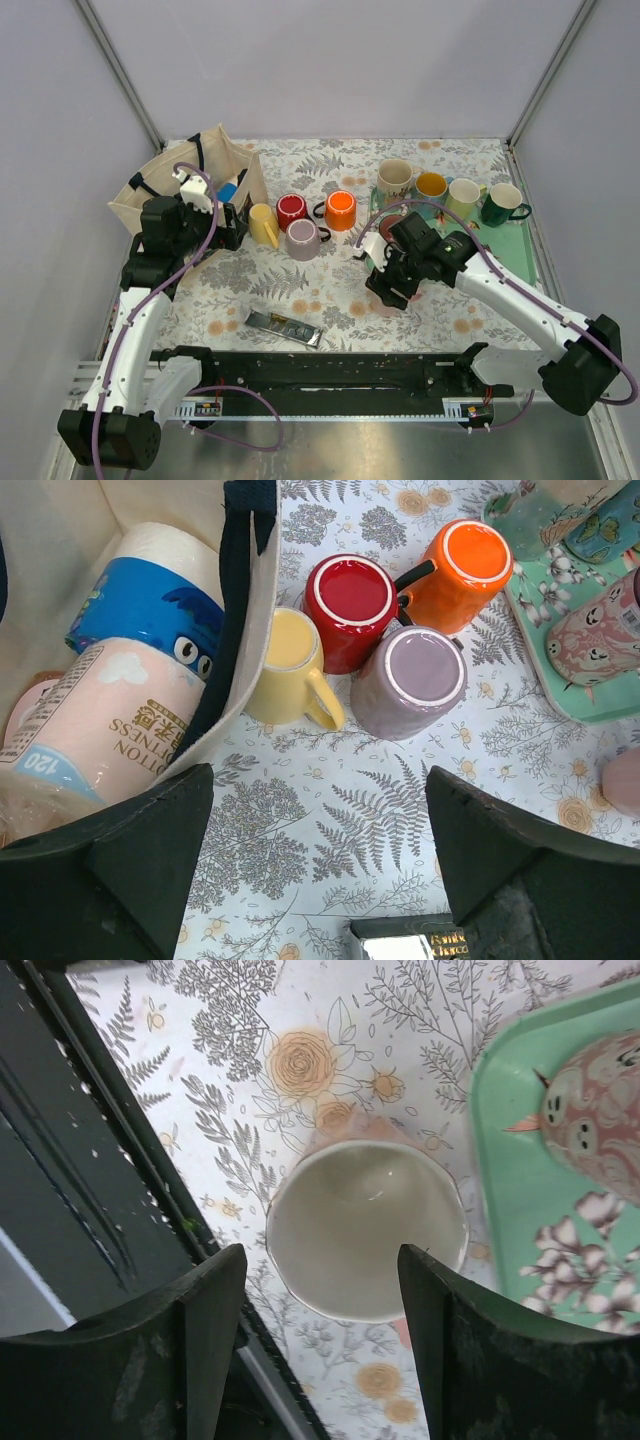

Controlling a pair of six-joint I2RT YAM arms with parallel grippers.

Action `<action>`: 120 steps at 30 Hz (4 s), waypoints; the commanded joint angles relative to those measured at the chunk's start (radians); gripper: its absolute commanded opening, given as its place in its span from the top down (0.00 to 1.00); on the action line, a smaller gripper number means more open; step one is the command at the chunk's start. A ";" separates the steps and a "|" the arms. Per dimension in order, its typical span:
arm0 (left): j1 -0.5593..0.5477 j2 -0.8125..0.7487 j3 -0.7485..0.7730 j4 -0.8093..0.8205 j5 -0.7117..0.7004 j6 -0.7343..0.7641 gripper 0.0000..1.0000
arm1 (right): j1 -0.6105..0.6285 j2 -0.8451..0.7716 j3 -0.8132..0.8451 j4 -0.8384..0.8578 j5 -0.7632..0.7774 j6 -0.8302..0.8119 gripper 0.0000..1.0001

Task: Turn the mug right side up
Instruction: Pick up the cup at the center of the board, then place the cup on the tray, then turn over the cup at the center of the board.

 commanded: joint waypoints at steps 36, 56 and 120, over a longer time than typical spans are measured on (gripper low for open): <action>-0.016 0.186 0.166 0.153 0.024 -0.063 0.14 | -0.067 -0.146 -0.001 -0.198 -0.021 -0.271 1.00; -0.089 0.234 0.270 0.083 -0.019 0.082 0.14 | -0.499 0.240 0.325 -0.344 -0.128 -1.077 1.00; -0.177 0.145 0.382 -0.376 -0.003 0.446 0.11 | -0.266 0.486 0.581 0.136 -0.493 -0.353 0.33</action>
